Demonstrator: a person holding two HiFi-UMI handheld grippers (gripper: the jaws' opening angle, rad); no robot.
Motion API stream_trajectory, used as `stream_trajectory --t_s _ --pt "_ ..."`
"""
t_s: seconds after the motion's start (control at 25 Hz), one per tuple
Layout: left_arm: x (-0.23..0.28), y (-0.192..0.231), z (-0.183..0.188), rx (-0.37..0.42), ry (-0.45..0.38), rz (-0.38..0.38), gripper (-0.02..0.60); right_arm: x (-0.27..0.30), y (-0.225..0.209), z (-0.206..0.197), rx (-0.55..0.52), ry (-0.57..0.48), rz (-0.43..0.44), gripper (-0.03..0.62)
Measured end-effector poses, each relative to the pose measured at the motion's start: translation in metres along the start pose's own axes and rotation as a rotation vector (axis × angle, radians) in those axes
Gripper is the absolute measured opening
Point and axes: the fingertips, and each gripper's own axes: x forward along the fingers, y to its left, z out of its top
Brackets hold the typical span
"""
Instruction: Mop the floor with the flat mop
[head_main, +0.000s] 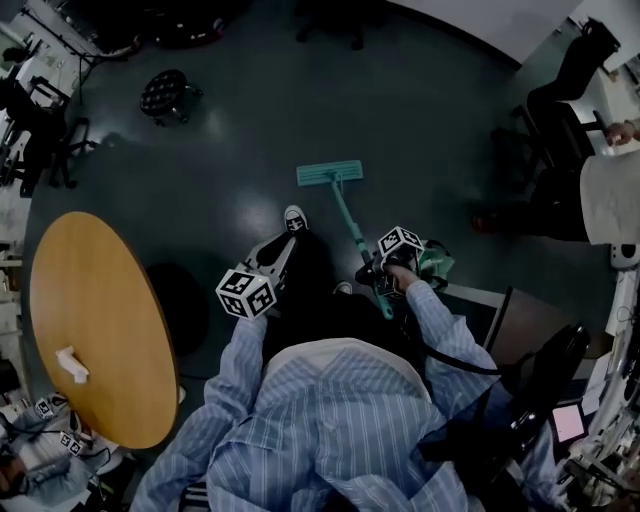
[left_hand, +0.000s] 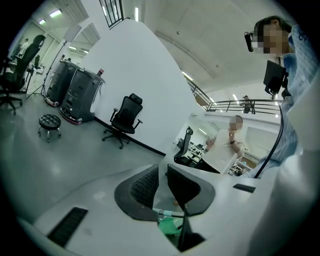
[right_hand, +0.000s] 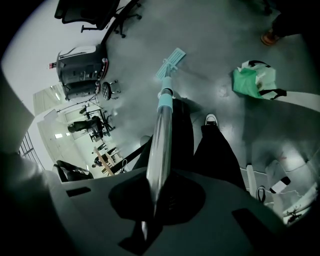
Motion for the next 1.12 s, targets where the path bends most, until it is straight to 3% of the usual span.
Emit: stream_trajectory --t_s 0.4,0.68,0.96,1.12 --pt "-0.019 -0.018 -0.009 0.024 0.057 -0.064 0.058 0.013 -0.018 -0.056 0.03 -0.001 0.021 0.031" --pt "-0.026 -0.021 0.004 0.04 0.063 -0.099 0.058 0.009 -0.015 -0.081 0.075 0.003 0.051 0.032" --pt "-0.043 -0.018 0.007 0.042 0.07 -0.096 0.058 0.009 -0.007 -0.106 0.127 0.002 0.098 0.032" --pt "-0.023 -0.009 0.002 0.031 0.071 -0.094 0.058 0.005 -0.014 -0.086 0.151 0.002 0.145 0.032"
